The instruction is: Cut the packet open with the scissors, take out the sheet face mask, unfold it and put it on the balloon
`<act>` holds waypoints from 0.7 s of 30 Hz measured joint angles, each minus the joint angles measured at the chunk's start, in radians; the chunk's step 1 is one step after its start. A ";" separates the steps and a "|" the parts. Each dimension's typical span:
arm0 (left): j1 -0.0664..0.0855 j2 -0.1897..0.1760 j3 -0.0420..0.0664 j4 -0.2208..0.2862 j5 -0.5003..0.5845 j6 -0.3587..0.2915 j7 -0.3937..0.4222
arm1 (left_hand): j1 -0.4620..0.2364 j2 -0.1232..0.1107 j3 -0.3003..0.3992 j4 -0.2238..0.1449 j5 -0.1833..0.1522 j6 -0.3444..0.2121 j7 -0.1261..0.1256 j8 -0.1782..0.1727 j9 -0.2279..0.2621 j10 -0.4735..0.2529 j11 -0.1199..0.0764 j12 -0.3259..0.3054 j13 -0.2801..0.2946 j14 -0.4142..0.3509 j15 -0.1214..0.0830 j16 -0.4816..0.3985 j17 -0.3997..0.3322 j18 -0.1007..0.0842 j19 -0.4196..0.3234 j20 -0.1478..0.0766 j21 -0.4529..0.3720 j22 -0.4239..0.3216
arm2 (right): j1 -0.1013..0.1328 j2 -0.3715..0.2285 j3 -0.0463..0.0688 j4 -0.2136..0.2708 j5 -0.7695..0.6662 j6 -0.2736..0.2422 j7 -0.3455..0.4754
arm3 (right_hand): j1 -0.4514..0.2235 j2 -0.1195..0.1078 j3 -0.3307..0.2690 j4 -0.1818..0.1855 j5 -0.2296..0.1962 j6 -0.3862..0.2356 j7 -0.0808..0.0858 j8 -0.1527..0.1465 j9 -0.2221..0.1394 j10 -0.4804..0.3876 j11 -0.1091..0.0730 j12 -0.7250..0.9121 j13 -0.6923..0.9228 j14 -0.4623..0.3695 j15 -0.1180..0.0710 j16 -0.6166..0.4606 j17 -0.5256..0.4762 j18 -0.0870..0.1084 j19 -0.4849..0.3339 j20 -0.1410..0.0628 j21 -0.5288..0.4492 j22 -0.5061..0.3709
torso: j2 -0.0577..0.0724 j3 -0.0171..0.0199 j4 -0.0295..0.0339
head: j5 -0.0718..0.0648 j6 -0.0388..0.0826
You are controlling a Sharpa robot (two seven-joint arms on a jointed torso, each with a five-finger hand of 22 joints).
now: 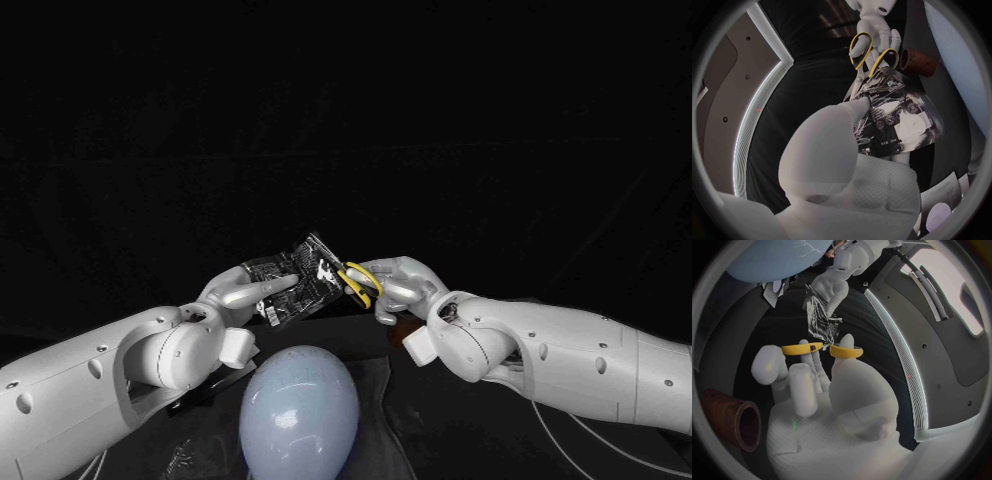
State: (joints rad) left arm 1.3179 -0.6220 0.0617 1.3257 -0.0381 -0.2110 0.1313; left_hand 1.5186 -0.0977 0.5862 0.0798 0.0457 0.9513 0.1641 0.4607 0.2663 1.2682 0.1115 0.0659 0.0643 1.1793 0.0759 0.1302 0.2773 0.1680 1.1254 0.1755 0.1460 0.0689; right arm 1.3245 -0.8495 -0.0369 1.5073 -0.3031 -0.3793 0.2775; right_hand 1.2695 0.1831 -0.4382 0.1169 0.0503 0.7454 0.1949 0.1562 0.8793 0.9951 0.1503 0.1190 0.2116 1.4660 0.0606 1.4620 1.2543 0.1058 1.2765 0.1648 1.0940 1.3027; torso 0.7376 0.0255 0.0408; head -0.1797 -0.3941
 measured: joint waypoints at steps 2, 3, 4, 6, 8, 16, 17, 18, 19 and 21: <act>0.000 0.000 0.000 0.000 -0.001 0.000 -0.001 | 0.000 0.000 0.000 0.000 0.000 0.001 0.001 0.000 0.000 0.000 0.000 0.000 0.000 0.000 0.000 0.000 0.000 0.000 0.000 0.000 0.000 0.000 | 0.000 -0.006 0.000 0.003 0.000 0.001 -0.001 | 0.000 0.000 0.000 0.000 0.000 0.003 0.003 0.000 0.000 0.000 0.000 0.000 -0.002 0.000 0.000 0.000 0.000 0.000 0.000 0.000 0.000 0.000 | 0.000 0.0000 0.0000 | 0.000 0.000; 0.000 0.000 0.000 -0.001 -0.001 0.000 -0.002 | 0.000 0.000 0.000 0.000 0.000 0.001 0.001 0.000 0.000 0.000 0.000 0.000 0.000 0.000 0.000 0.000 0.000 -0.001 0.000 0.000 0.000 0.000 | 0.000 -0.011 0.000 0.005 0.000 0.001 -0.001 | 0.000 0.000 0.000 0.000 0.000 0.005 0.001 0.000 0.000 0.000 0.000 0.000 -0.002 0.000 0.000 0.000 0.000 0.000 0.000 0.000 0.000 0.000 | 0.000 0.0000 0.0000 | 0.000 0.000; 0.000 0.000 0.000 -0.001 -0.001 0.000 -0.002 | 0.000 0.000 0.000 0.000 0.000 0.001 0.001 0.000 0.000 0.000 0.000 0.000 0.000 0.000 0.000 0.000 0.000 -0.005 0.000 0.000 0.000 0.000 | 0.001 -0.013 0.000 0.007 0.000 0.001 -0.002 | 0.000 0.000 0.000 0.000 0.000 0.007 0.000 0.000 0.000 0.000 0.000 0.000 -0.002 0.000 0.000 0.000 0.000 0.000 0.000 0.000 0.000 0.000 | 0.000 0.0000 0.0000 | -0.001 0.000; 0.000 -0.001 0.000 -0.001 -0.002 0.001 -0.003 | -0.002 0.002 0.000 0.000 0.000 0.001 0.001 0.000 0.000 0.000 0.000 0.000 0.000 0.000 0.000 0.000 0.000 0.001 0.000 0.000 0.000 0.000 | 0.001 -0.018 0.000 0.010 0.000 0.002 -0.003 | 0.000 0.000 0.000 0.000 0.000 0.007 0.000 0.000 0.000 0.000 0.000 0.000 -0.004 0.000 0.000 0.000 0.000 0.000 0.000 0.000 0.000 -0.001 | 0.000 -0.0003 -0.0001 | -0.001 0.001; -0.001 -0.001 -0.001 -0.001 -0.003 0.001 -0.004 | -0.003 0.003 0.000 0.000 0.000 0.001 0.001 0.000 0.000 0.000 0.000 0.000 0.000 0.000 0.000 0.000 0.000 0.004 0.000 0.000 0.000 0.000 | 0.001 -0.022 -0.001 0.013 0.000 0.003 -0.004 | 0.000 0.000 0.000 0.000 0.000 0.007 0.000 0.000 0.000 0.000 0.000 0.000 -0.005 0.000 0.000 0.000 -0.001 -0.001 0.000 0.000 0.000 -0.001 | 0.000 -0.0005 -0.0003 | -0.001 0.002; -0.001 0.000 -0.001 -0.003 -0.005 0.001 -0.005 | -0.004 0.004 0.000 0.000 0.000 0.002 0.002 -0.001 0.000 0.000 0.000 0.001 0.000 0.000 0.000 0.000 0.000 0.005 0.000 0.000 0.000 0.000 | -0.010 -0.036 -0.003 0.020 -0.001 0.008 -0.011 | -0.008 -0.008 0.002 0.002 0.000 0.011 0.003 0.000 -0.001 0.004 -0.004 0.004 -0.008 0.000 0.000 0.000 -0.005 -0.006 0.000 0.000 0.000 -0.004 | 0.000 -0.0006 0.0001 | -0.002 0.001; -0.001 0.000 -0.001 -0.003 -0.005 0.001 -0.005 | -0.004 0.004 0.000 0.000 0.000 0.002 0.002 -0.001 0.000 0.000 0.000 0.001 0.000 0.000 0.000 0.000 0.000 0.005 0.000 0.000 0.000 0.000 | -0.013 -0.038 -0.003 0.021 -0.001 0.008 -0.011 | -0.008 -0.008 0.003 0.003 0.000 0.011 0.003 0.000 -0.001 0.004 -0.004 0.004 -0.008 0.000 0.000 0.000 -0.006 -0.006 0.000 0.000 0.000 -0.004 | 0.000 -0.0007 0.0001 | -0.002 0.001; -0.001 0.000 -0.001 -0.003 -0.005 0.001 -0.005 | -0.004 0.004 0.000 0.000 0.000 0.002 0.002 -0.001 0.000 0.000 0.000 0.001 0.000 0.000 0.000 0.000 0.000 0.005 0.000 0.000 0.000 0.000 | -0.014 -0.040 -0.004 0.021 -0.001 0.008 -0.012 | -0.008 -0.008 0.003 0.003 0.000 0.011 0.003 0.000 -0.001 0.004 -0.004 0.004 -0.008 0.000 0.000 0.000 -0.006 -0.006 0.000 0.000 0.000 -0.005 | 0.000 -0.0008 0.0002 | -0.002 0.001; -0.001 0.000 -0.001 -0.003 -0.005 0.001 -0.005 | -0.004 0.004 0.000 0.000 0.000 0.002 0.002 -0.001 0.000 0.000 0.000 0.001 0.000 0.000 0.000 0.000 0.000 0.005 0.000 0.000 0.000 0.000 | -0.016 -0.041 -0.004 0.022 -0.001 0.009 -0.012 | -0.008 -0.008 0.003 0.003 0.000 0.011 0.003 0.000 -0.001 0.004 -0.004 0.004 -0.008 0.000 0.000 0.000 -0.006 -0.007 0.000 0.000 0.000 -0.005 | 0.000 -0.0009 0.0004 | -0.001 0.001; -0.001 -0.001 -0.001 -0.003 -0.005 0.001 -0.005 | -0.004 0.004 0.000 0.000 0.000 0.002 0.002 -0.002 0.000 0.000 0.000 0.001 0.000 0.000 0.000 0.000 0.000 0.005 0.000 0.000 0.000 0.000 | -0.020 -0.045 -0.004 0.024 -0.001 0.009 -0.013 | -0.008 -0.008 0.003 0.003 0.000 0.011 0.003 0.000 -0.001 0.004 -0.004 0.004 -0.008 0.000 0.000 0.000 -0.007 -0.007 0.000 0.000 0.000 -0.006 | 0.000 -0.0009 0.0007 | -0.001 0.001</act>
State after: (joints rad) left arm 1.3170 -0.6226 0.0607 1.3228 -0.0434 -0.2103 0.1258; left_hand 1.5143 -0.0936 0.5861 0.0798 0.0456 0.9535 0.1664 0.4590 0.2663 1.2682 0.1114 0.0667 0.0647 1.1794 0.0761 0.1302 0.2771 0.1725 1.1254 0.1755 0.1460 0.0689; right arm 1.3050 -0.8941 -0.0411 1.5308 -0.3037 -0.3704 0.2641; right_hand 1.2616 0.1752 -0.4353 0.1199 0.0503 0.7560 0.1981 0.1562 0.8782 0.9988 0.1467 0.1228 0.2033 1.4660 0.0605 1.4617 1.2475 0.0991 1.2765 0.1648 1.0939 1.2971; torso 0.7373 0.0246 0.0415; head -0.1804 -0.3934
